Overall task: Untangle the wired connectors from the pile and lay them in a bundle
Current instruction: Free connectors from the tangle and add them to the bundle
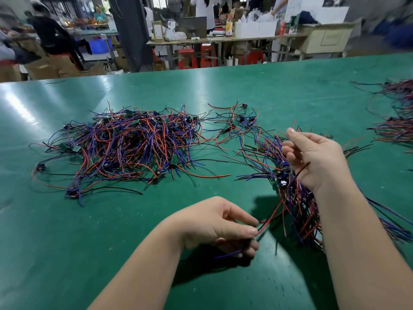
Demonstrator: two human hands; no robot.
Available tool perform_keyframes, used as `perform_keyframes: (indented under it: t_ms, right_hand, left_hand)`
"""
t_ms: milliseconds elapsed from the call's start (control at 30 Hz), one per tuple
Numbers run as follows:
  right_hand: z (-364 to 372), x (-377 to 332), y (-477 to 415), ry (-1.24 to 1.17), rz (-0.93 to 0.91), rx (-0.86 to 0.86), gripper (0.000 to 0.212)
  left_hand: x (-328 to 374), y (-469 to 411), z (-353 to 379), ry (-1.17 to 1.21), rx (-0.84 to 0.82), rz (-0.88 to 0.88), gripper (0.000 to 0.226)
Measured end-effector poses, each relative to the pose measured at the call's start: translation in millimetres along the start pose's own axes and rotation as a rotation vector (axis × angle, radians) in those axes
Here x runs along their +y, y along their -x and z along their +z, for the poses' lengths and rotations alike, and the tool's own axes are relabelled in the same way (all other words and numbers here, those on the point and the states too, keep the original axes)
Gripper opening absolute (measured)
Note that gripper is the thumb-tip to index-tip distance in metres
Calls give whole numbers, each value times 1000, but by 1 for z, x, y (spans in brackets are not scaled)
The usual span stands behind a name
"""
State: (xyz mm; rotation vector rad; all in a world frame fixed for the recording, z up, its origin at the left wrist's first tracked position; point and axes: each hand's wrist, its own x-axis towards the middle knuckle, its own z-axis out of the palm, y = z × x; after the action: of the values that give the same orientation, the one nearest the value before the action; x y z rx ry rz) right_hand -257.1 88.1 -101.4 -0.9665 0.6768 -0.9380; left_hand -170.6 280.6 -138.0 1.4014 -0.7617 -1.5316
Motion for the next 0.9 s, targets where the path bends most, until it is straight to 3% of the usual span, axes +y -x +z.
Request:
perform_keyframes:
  t_ms: [133,233,300,367,433,500,700,900]
  right_hand:
    - [-2,-1,-8,-119,13,102,21]
    - [-3,-4,-11,-94,17,145,16]
    - [-1,1,-6,19,7,8,14]
    - [2,10,3,275,-22,-232,17]
    - [9,19,12,535,-70,-460,21]
    - [17,25,22,631,-121,-597,25]
    - [35,38,41,509,-363,-640,32]
    - [40,39,49,153,-266,-587,15]
  left_hand:
    - [8,2,-7,128,-18,107,18]
    - [15,5,-15,258,72,251,21]
    - [18,5,-18,393,136,350,27]
    - [21,4,-20,501,159,407,33]
    - [24,4,-22,607,155,413,36]
    - [26,5,-24,640,159,410,34]
    - [21,-1,-17,619,292,333,32]
    - [20,-4,-8,640,270,384,39]
